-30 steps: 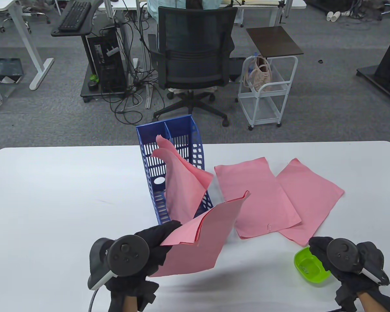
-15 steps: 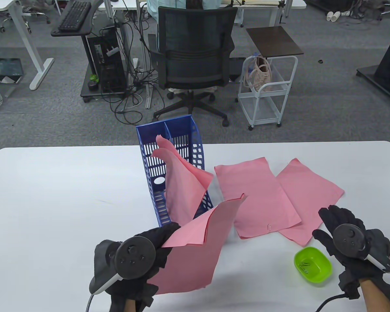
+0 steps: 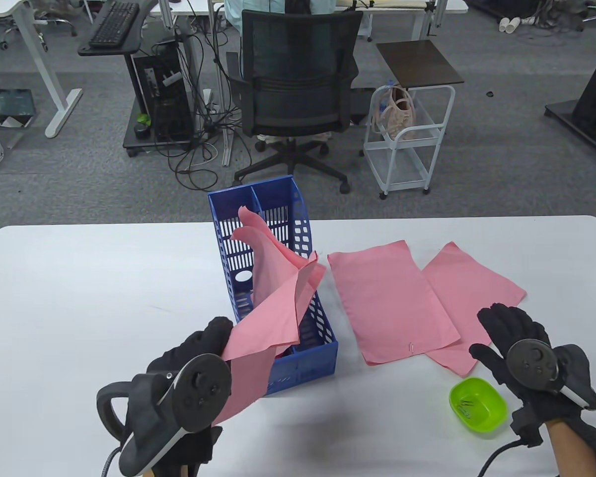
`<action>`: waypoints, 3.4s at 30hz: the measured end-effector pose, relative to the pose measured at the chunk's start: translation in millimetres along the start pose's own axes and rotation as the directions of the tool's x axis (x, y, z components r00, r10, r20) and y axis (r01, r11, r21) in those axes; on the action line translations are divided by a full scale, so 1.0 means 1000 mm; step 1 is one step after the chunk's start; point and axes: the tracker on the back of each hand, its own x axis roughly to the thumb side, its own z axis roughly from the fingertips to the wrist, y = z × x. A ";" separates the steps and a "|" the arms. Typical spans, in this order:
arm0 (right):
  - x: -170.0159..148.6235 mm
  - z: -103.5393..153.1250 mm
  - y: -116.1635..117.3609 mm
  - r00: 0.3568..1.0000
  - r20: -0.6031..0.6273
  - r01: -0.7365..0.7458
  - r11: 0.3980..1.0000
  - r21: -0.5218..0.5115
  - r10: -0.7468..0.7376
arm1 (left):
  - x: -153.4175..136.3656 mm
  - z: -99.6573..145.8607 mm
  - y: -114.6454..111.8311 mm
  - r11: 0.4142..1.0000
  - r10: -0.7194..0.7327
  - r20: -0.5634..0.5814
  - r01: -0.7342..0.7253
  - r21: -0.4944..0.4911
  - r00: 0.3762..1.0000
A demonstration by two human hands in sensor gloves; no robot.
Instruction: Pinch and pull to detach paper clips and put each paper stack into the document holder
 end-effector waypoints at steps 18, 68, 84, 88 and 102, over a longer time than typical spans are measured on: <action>0.001 0.002 0.000 1.000 0.017 -0.010 1.000 -0.026 0.010 | 0.055 -0.038 -0.113 0.842 0.398 -0.036 -0.349 0.412 0.917; 0.094 -0.086 0.033 0.970 0.079 -0.243 0.910 0.336 0.230 | 0.003 -0.037 -0.219 0.972 0.036 0.232 0.020 -0.235 0.972; 0.119 -0.127 0.164 0.944 0.076 -0.278 0.650 0.707 0.321 | -0.002 -0.022 -0.231 0.952 0.099 0.253 -0.018 -0.304 0.962; 0.118 -0.125 0.176 0.940 0.078 -0.280 0.626 0.728 0.331 | -0.003 -0.022 -0.232 0.953 0.104 0.259 -0.022 -0.302 0.960; 0.120 -0.119 0.181 0.938 0.064 -0.291 0.675 0.678 0.341 | -0.003 -0.020 -0.232 0.951 0.120 0.256 -0.037 -0.307 0.959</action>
